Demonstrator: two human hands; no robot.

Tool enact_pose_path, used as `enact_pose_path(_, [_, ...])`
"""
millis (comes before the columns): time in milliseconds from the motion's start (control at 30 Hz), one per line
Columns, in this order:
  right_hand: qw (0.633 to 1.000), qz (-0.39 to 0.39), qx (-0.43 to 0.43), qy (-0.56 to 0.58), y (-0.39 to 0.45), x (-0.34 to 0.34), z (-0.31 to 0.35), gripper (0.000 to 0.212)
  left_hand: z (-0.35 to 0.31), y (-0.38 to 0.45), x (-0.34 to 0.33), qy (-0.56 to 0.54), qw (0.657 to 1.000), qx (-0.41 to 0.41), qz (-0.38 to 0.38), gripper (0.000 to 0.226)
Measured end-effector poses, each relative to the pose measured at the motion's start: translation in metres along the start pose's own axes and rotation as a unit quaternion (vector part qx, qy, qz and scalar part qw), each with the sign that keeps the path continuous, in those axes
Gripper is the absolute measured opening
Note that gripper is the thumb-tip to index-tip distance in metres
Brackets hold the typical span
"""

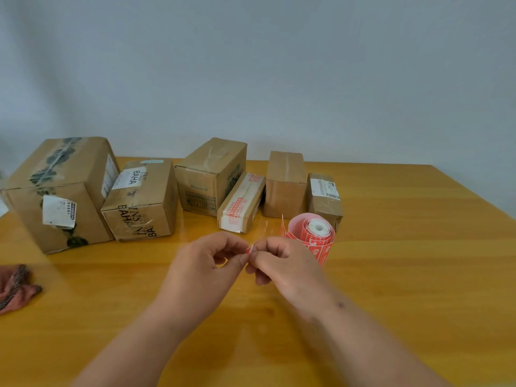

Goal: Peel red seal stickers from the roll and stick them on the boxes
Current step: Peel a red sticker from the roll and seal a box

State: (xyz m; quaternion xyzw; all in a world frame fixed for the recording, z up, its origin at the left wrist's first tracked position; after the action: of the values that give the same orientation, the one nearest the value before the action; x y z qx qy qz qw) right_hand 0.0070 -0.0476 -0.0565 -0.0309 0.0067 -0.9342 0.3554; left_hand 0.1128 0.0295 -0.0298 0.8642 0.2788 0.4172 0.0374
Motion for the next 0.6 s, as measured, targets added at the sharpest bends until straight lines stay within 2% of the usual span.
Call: enact_pose_path(600, [1.0, -0.005, 0.02, -0.001, 0.0013, 0.0055, 0.0009, 0.018, 0.0055, 0.0032, -0.0039, -0.052, 0.998, 0.044, -0.002, 0.019])
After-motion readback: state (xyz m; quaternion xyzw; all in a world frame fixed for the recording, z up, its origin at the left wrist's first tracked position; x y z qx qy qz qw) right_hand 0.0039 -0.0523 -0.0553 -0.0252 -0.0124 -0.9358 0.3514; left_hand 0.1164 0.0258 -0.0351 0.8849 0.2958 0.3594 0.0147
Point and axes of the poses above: each hand's wrist, its own y-axis towards the middle knuckle, its own x-axis out of the back of the hand, z = x × y, the point moved 10 cm from there along y, towards the middle knuckle, and after that the axes turned 14 degrees about y, right-handed, at the moved point
